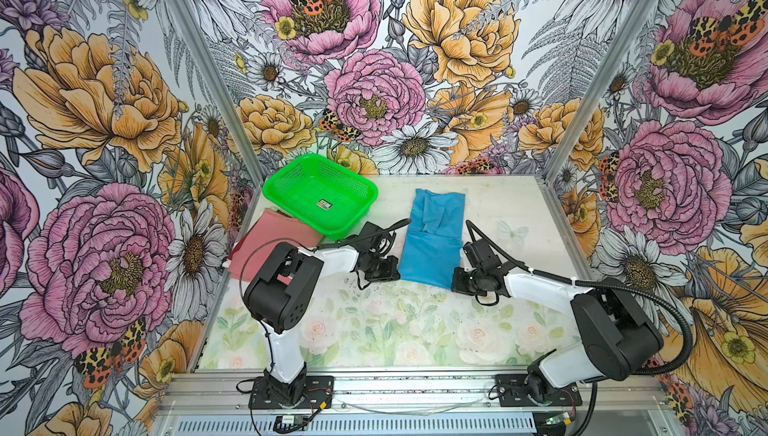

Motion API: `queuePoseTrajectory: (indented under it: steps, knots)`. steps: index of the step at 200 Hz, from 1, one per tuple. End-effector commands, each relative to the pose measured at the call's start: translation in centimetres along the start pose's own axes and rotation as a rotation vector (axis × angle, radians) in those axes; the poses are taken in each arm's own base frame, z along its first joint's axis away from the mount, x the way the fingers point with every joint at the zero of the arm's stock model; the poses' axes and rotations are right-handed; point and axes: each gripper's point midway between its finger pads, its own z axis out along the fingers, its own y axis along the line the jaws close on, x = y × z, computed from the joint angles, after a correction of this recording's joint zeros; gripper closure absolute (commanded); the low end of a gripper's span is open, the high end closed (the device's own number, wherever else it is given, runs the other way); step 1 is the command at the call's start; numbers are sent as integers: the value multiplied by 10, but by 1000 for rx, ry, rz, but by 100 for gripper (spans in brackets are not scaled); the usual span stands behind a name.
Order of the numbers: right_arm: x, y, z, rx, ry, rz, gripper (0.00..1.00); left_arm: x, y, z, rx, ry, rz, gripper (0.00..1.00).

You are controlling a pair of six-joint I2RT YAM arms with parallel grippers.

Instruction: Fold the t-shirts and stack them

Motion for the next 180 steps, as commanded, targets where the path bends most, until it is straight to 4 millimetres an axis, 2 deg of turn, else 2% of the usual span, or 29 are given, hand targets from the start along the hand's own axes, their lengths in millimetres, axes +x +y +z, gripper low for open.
queuePoseTrajectory:
  steps: [1,71,100,128,157,180]
  knots:
    - [14,12,-14,-39,1,-13,100,2,-14,-24,-12,-70,42,100]
    - [74,46,-68,-74,-47,-97,100,56,-48,-76,21,-160,95,100]
    - [103,49,-80,-75,-69,-114,100,88,-53,-96,31,-185,107,100]
    - [131,70,-92,-96,-107,-184,100,112,-63,-123,60,-237,121,100]
    - [152,100,-104,-103,-130,-266,100,126,-77,-145,99,-274,146,100]
    - [151,113,-109,-111,-155,-263,100,123,-79,-149,78,-284,160,100]
